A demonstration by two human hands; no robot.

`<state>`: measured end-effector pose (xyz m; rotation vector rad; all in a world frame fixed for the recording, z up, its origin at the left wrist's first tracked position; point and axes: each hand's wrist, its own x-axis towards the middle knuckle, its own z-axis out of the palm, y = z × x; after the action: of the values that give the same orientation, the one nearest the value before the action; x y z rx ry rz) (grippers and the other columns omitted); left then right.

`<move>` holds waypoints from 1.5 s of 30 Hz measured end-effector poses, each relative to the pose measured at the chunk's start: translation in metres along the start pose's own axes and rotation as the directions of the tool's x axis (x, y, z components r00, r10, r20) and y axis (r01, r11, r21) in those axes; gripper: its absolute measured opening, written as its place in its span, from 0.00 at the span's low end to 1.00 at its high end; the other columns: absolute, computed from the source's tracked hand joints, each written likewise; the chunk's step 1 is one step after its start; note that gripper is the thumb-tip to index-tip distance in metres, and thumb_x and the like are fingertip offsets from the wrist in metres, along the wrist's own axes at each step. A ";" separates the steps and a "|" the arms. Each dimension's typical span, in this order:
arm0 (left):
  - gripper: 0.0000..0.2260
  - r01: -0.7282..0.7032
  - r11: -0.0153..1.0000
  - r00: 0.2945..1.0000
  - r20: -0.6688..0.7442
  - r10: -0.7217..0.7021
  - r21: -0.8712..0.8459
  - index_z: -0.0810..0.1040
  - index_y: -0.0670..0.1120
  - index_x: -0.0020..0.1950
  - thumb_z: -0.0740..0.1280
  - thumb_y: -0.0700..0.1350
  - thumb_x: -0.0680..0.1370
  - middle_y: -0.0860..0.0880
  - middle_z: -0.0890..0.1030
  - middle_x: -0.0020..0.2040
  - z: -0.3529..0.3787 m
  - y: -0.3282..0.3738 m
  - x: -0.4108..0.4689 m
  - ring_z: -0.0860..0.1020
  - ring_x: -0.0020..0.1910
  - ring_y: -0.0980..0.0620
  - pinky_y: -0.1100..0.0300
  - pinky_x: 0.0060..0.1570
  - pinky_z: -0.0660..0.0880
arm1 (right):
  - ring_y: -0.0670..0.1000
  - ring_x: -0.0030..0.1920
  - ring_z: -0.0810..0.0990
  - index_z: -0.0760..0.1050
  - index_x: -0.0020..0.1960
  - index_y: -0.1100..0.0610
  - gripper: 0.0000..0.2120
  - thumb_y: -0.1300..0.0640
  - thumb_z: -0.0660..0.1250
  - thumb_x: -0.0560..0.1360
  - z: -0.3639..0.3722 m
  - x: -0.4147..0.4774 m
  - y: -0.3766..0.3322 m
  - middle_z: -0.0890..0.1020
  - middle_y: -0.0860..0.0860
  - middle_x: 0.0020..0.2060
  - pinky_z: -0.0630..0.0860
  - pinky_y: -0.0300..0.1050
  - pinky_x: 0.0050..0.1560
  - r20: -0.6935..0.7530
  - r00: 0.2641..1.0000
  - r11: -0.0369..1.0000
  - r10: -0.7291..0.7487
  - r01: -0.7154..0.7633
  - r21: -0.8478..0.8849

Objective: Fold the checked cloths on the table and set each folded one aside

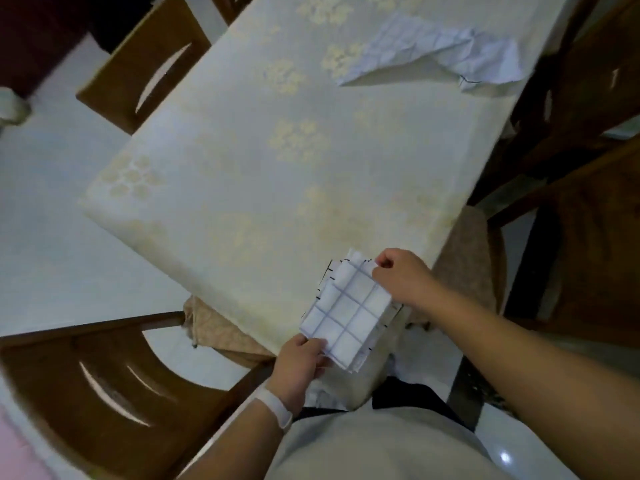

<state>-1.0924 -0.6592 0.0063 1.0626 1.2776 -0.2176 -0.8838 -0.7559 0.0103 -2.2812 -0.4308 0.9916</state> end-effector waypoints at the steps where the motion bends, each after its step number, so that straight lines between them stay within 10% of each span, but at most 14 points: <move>1: 0.03 0.007 1.000 1.000 -0.014 -0.007 -0.014 0.74 0.42 0.43 0.64 0.37 0.77 0.48 0.74 0.29 0.004 -0.001 0.000 0.74 0.26 0.52 0.59 0.34 0.69 | 0.50 0.37 0.74 0.73 0.45 0.55 0.03 0.56 0.65 0.76 -0.002 0.006 0.000 0.76 0.49 0.39 0.68 0.43 0.37 0.021 1.000 0.999 -0.011 0.012 -0.031; 34: 0.07 -0.041 0.984 0.877 -0.478 -0.048 -0.175 0.78 0.40 0.50 0.64 0.42 0.79 0.40 0.83 0.46 -0.025 0.005 -0.028 0.82 0.41 0.45 0.55 0.40 0.74 | 0.51 0.38 0.75 0.74 0.45 0.53 0.02 0.55 0.64 0.76 0.008 0.032 -0.044 0.78 0.49 0.40 0.72 0.46 0.39 0.291 0.922 0.950 -0.256 0.295 -0.099; 45: 0.04 -0.113 0.769 0.670 -0.523 0.527 0.629 0.78 0.53 0.51 0.64 0.49 0.79 0.56 0.79 0.43 -0.089 -0.022 -0.099 0.78 0.42 0.58 0.60 0.45 0.80 | 0.53 0.56 0.75 0.73 0.63 0.52 0.15 0.51 0.60 0.78 0.070 -0.038 -0.098 0.76 0.50 0.58 0.74 0.48 0.54 0.533 0.654 0.609 -0.537 0.738 -0.292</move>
<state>-1.2001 -0.6448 0.0869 2.0043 1.6792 0.1309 -0.9665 -0.6730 0.0569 -1.9908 -1.7506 0.9993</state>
